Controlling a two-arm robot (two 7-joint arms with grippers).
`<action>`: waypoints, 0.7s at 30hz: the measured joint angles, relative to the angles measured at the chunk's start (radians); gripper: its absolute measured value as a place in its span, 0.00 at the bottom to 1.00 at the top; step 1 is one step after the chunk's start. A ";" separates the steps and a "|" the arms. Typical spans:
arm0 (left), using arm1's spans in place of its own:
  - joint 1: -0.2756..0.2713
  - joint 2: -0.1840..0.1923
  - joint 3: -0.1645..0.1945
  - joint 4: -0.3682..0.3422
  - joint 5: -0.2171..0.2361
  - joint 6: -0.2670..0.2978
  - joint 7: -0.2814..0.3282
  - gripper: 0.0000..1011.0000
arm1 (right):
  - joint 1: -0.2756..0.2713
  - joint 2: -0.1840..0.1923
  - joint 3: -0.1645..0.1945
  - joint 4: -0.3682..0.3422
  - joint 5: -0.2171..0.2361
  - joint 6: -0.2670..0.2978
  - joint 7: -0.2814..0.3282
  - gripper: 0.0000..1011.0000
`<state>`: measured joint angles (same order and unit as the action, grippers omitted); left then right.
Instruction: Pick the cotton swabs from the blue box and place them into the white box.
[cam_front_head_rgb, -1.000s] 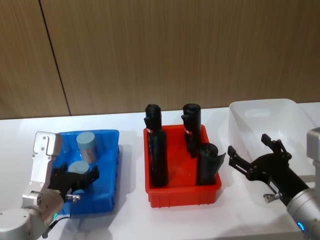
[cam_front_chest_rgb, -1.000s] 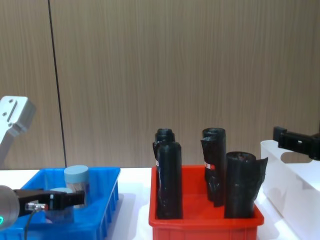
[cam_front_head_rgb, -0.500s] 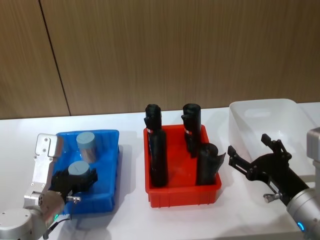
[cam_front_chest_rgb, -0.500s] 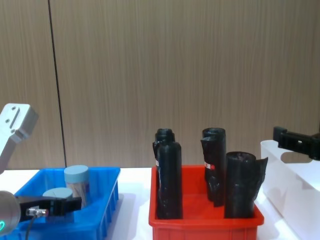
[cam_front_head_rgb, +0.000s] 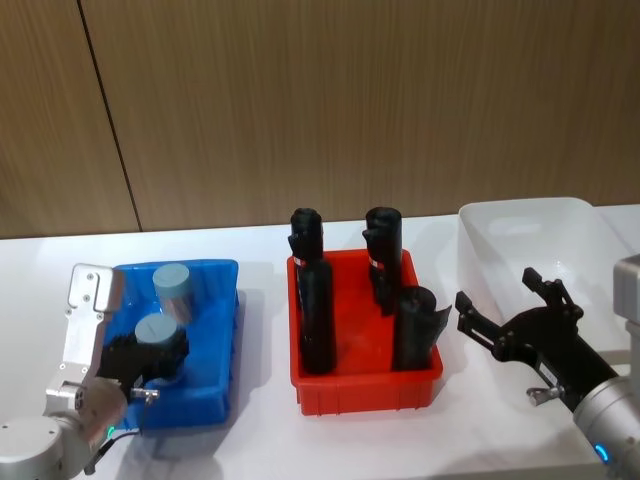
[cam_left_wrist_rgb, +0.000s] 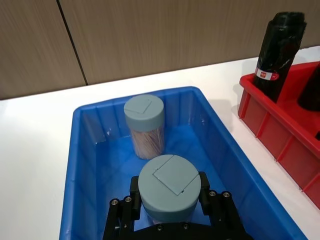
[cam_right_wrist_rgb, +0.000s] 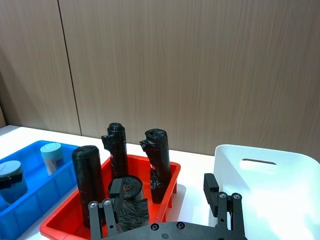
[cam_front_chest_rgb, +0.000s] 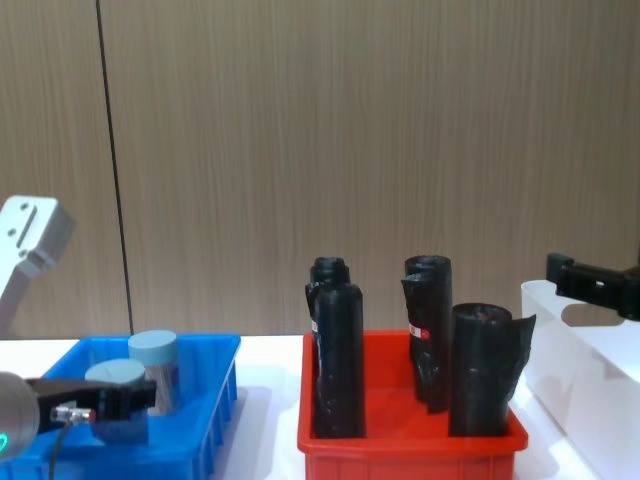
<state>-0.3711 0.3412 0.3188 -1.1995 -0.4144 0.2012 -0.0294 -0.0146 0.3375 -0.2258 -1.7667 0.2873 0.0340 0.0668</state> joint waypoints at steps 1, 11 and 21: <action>0.001 0.001 0.000 -0.004 0.002 -0.003 0.000 0.65 | 0.000 0.000 0.000 0.000 0.000 0.000 0.000 0.99; 0.024 0.020 -0.008 -0.083 0.031 -0.058 -0.033 0.65 | 0.000 0.000 0.000 0.000 0.000 0.000 0.000 0.99; 0.045 0.051 -0.020 -0.182 0.044 -0.099 -0.132 0.65 | 0.000 0.000 0.000 0.000 0.000 0.000 0.000 0.99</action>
<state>-0.3263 0.3917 0.2983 -1.3813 -0.3699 0.1019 -0.1611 -0.0146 0.3374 -0.2258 -1.7667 0.2874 0.0340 0.0668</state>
